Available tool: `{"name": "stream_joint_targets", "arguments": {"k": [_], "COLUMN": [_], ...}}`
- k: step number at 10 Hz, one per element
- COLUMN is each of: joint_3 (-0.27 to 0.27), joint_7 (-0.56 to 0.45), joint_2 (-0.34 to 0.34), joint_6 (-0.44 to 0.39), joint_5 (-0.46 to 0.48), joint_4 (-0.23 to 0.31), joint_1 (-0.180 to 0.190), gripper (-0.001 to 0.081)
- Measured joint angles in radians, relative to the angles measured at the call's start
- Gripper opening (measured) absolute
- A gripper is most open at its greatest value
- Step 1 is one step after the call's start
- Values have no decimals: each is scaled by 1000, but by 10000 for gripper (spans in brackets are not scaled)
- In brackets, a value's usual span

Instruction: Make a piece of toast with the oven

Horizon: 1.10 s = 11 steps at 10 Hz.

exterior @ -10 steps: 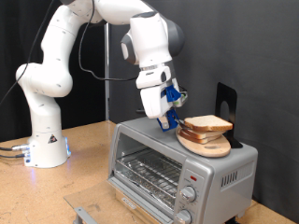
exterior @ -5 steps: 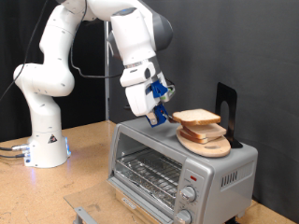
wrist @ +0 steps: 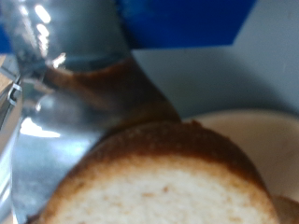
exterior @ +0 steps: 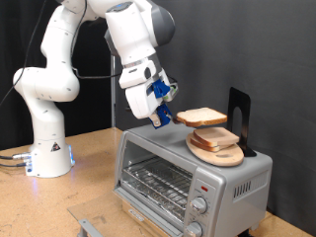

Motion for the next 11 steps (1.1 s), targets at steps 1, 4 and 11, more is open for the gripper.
{"name": "stream_joint_targets", "arguments": {"k": [1, 4, 11], "joint_3": [-44, -173, -296], "joint_7": [-48, -170, -273], "joint_2": [-9, -35, -50], "joint_6": [-44, -158, -193], "joint_5": [0, -31, -73], "joint_4": [-15, -54, -106], "joint_1": [9, 11, -4], "gripper": [485, 485, 485]}}
